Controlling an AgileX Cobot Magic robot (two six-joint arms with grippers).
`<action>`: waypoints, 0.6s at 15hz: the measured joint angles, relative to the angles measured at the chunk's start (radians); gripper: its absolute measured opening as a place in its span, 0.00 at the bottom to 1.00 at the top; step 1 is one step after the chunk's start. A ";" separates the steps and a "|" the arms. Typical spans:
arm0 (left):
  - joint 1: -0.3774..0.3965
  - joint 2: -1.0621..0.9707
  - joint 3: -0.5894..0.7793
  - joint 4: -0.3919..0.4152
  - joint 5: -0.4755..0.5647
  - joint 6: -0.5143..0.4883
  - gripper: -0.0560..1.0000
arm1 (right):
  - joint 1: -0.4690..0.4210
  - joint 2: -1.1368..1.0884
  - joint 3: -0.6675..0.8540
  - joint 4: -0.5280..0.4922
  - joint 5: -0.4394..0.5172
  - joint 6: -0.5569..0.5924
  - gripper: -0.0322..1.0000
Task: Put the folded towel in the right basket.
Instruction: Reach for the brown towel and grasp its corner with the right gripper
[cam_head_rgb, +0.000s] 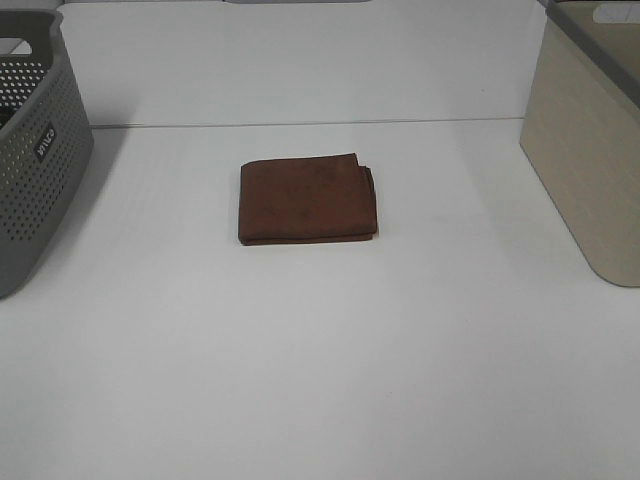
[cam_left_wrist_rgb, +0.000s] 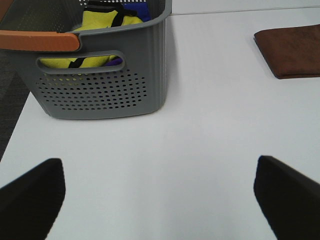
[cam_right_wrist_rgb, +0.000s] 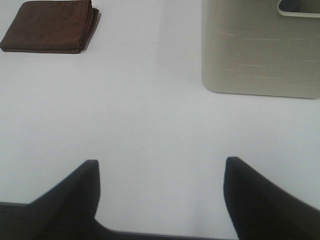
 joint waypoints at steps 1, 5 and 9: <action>0.000 0.000 0.000 0.000 0.000 0.000 0.98 | 0.000 0.000 0.000 0.000 0.000 0.000 0.68; 0.000 0.000 0.000 0.000 0.000 0.000 0.98 | 0.000 0.000 0.000 0.000 0.000 0.000 0.68; 0.000 0.000 0.000 0.000 0.000 0.000 0.98 | 0.000 0.000 0.000 0.000 0.000 0.000 0.68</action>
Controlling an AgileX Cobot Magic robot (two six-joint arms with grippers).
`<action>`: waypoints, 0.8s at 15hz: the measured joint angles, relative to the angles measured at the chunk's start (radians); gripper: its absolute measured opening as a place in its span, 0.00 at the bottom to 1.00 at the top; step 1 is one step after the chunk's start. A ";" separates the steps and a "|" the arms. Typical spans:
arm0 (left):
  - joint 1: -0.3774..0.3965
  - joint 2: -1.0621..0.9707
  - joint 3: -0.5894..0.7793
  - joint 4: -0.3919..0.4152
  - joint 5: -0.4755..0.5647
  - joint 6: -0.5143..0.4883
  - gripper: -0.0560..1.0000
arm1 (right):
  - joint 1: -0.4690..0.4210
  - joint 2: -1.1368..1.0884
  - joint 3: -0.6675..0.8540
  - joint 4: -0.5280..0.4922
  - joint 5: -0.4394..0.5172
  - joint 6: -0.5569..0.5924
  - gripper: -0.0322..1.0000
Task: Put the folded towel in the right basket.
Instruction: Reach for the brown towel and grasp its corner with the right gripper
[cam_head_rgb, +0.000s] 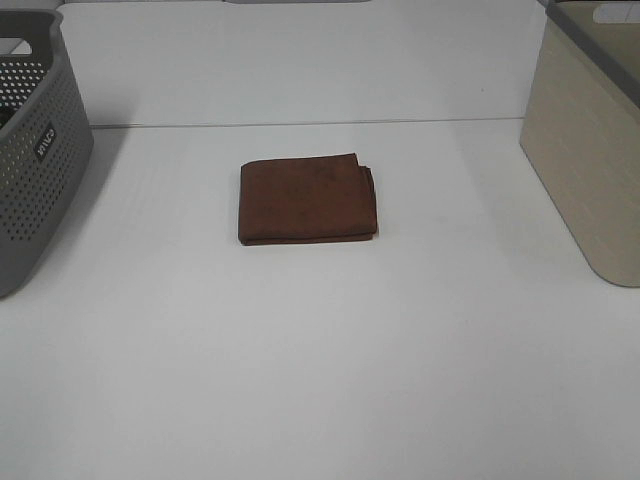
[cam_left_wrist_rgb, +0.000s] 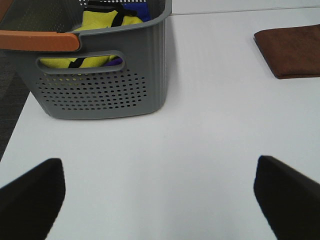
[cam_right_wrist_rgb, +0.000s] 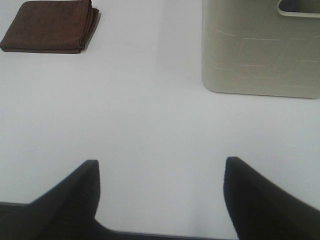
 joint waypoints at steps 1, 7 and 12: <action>0.000 0.000 0.000 0.000 0.000 0.000 0.98 | 0.000 0.000 0.000 0.000 0.000 0.000 0.68; 0.000 0.000 0.000 0.000 0.000 0.000 0.98 | 0.000 0.000 0.000 0.000 0.000 0.000 0.68; 0.000 0.000 0.000 0.000 0.000 0.000 0.98 | 0.000 0.000 0.000 0.000 0.000 0.000 0.68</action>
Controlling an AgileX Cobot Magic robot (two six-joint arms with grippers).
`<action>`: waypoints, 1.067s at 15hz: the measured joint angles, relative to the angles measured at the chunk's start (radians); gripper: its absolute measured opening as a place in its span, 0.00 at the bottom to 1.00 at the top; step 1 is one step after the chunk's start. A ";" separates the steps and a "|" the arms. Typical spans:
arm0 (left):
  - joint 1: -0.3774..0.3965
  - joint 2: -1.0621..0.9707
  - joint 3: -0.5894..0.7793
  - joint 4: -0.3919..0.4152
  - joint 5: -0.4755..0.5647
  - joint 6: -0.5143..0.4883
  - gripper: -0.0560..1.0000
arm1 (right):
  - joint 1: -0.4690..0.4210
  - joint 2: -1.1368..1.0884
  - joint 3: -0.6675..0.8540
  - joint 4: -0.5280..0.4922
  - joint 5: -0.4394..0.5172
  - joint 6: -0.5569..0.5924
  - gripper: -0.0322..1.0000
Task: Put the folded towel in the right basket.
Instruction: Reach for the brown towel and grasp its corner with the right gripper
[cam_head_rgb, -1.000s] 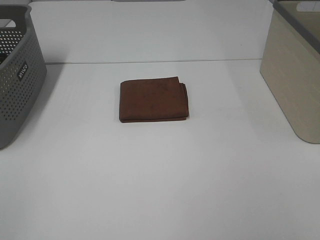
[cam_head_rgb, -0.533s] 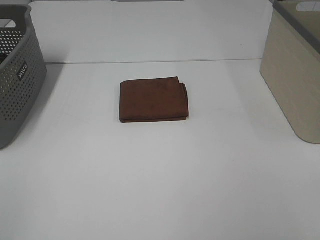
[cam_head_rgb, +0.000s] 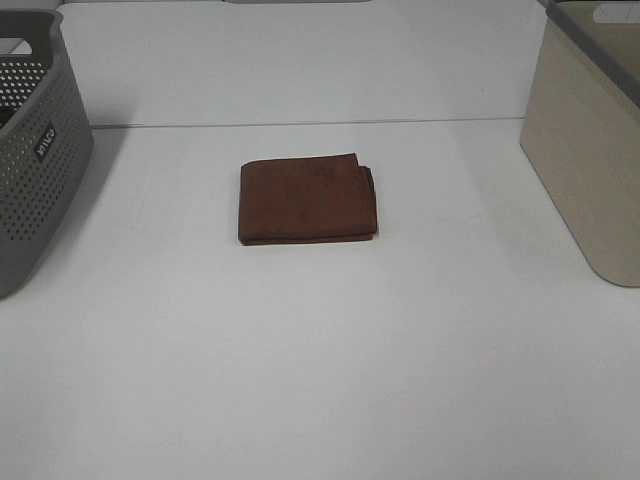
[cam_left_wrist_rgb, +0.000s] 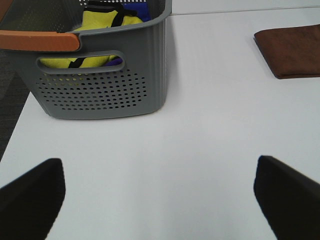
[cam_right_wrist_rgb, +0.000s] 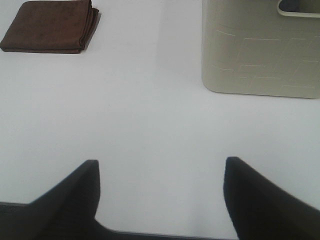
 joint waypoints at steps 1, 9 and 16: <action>0.000 0.000 0.000 0.000 0.000 0.000 0.98 | 0.000 0.000 0.000 0.000 0.000 0.000 0.68; 0.000 0.000 0.000 0.000 0.000 0.000 0.98 | 0.000 0.472 -0.172 0.040 -0.327 0.000 0.68; 0.000 0.000 0.000 0.000 0.000 0.000 0.98 | 0.000 1.210 -0.644 0.076 -0.389 -0.030 0.68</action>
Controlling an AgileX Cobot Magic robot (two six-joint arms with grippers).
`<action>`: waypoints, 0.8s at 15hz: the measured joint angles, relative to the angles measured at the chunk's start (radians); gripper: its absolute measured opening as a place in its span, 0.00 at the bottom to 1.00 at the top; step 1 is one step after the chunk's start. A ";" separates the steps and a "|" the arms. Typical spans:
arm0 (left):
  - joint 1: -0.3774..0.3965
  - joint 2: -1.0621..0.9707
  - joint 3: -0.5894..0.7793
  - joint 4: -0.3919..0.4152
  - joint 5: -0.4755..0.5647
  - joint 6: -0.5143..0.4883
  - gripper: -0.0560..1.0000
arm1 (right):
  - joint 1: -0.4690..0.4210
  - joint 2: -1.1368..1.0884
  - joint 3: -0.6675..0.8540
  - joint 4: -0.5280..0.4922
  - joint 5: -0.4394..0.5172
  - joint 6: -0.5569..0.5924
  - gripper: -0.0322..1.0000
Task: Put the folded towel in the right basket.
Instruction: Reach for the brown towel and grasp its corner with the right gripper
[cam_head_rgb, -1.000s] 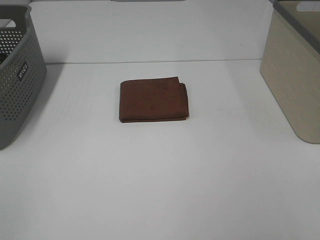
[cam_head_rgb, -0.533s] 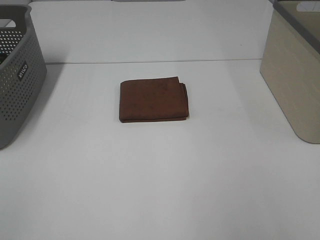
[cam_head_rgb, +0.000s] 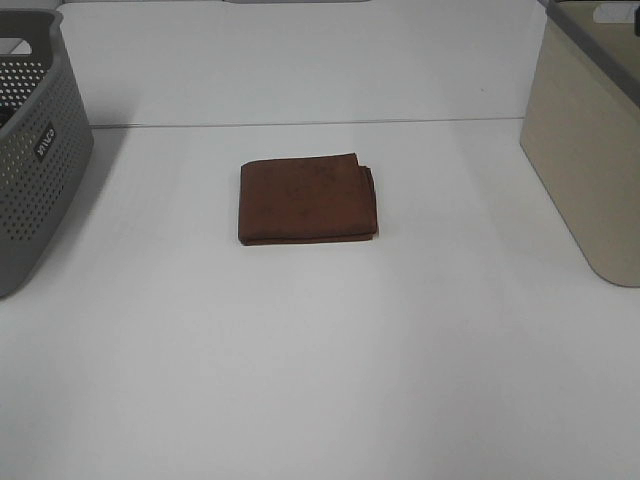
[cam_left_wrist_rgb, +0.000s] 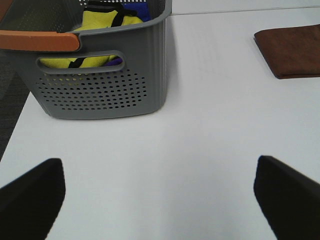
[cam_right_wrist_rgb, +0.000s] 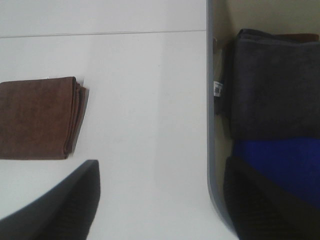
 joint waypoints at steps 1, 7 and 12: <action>0.000 0.000 0.000 0.000 0.000 0.000 0.98 | 0.000 0.072 -0.064 0.014 0.000 -0.008 0.68; 0.000 0.000 0.000 0.000 0.000 0.000 0.98 | 0.114 0.496 -0.470 0.076 0.100 -0.064 0.68; 0.000 0.000 0.000 0.000 0.000 0.000 0.98 | 0.187 0.771 -0.707 0.135 0.210 -0.070 0.68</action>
